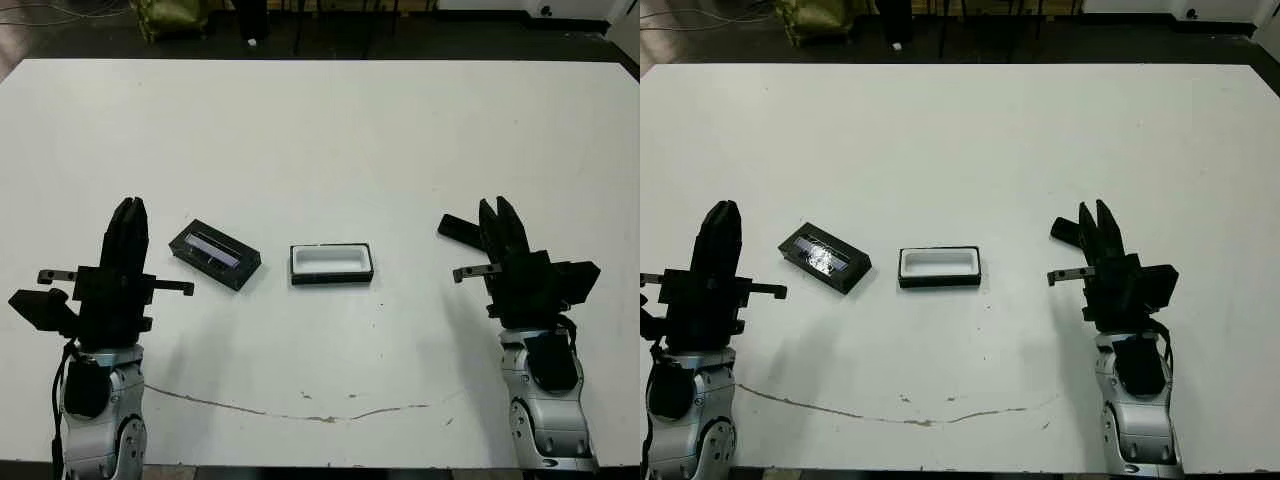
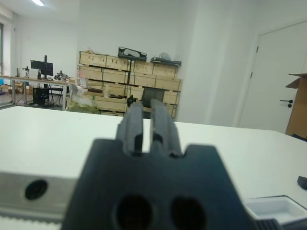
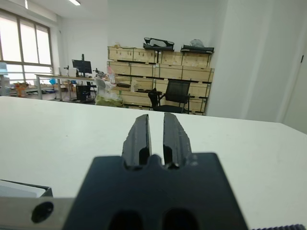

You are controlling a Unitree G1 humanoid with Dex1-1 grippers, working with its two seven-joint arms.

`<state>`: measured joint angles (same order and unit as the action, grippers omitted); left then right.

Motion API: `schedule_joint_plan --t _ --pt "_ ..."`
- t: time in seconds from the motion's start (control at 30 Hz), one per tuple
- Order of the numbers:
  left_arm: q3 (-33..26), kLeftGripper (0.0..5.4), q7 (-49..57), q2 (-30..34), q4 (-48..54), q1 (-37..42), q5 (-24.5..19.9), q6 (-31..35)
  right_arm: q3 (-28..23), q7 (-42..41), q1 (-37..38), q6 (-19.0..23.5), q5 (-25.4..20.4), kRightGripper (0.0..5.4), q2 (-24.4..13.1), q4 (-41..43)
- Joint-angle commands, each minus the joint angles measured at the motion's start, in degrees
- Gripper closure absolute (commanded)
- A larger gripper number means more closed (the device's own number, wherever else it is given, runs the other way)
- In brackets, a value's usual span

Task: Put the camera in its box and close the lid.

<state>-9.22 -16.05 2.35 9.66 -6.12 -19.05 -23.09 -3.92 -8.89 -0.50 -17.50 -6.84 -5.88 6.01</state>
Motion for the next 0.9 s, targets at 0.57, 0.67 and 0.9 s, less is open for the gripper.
schedule_joint_plan --t 0.57,0.67,0.9 --pt "0.4 5.39 0.8 0.2 -0.2 -1.0 0.1 1.4 -2.6 -3.5 -0.5 3.6 -3.7 5.40 -4.1 3.6" --pt "0.4 5.39 1.6 0.3 0.4 -1.0 1.0 1.7 -6.1 -6.0 -2.9 8.7 -8.1 5.40 -8.4 5.7" --pt "0.6 5.39 1.4 0.1 0.5 -0.6 0.1 2.0 -13.8 -16.8 -13.8 12.0 -13.8 5.40 -22.1 -6.5"
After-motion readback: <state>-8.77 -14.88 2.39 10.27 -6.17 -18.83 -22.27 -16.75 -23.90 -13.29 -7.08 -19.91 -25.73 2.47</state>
